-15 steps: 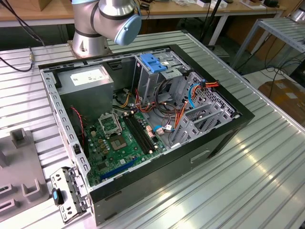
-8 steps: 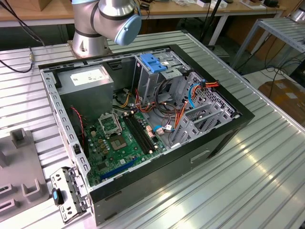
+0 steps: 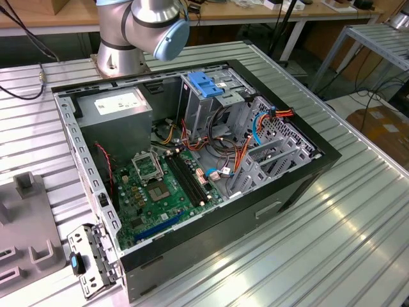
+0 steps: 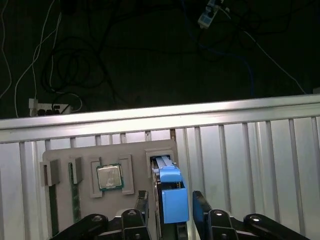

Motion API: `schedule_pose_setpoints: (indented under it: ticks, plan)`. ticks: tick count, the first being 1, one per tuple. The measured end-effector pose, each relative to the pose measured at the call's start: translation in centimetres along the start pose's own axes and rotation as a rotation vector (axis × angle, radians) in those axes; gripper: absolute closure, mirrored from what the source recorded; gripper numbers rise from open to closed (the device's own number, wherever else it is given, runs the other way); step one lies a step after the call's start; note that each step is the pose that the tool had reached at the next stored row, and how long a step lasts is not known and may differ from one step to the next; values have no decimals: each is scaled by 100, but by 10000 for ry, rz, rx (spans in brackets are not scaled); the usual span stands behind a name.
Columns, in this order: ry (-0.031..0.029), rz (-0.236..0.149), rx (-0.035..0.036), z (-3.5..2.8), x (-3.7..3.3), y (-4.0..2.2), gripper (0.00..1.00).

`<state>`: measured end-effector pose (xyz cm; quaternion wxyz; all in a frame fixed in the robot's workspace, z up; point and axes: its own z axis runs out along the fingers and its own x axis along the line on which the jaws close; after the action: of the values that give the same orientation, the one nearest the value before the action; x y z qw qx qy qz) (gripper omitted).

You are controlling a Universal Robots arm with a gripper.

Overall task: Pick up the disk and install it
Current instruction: 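Pick up the disk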

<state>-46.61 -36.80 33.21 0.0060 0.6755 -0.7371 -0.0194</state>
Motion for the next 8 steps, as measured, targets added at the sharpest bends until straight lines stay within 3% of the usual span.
schedule_pose_setpoints:
  ticks: [3,8]
  plan:
    - [3,-113,7,68,1,-4,52]
    - [26,-826,37,129,4,-6,52]
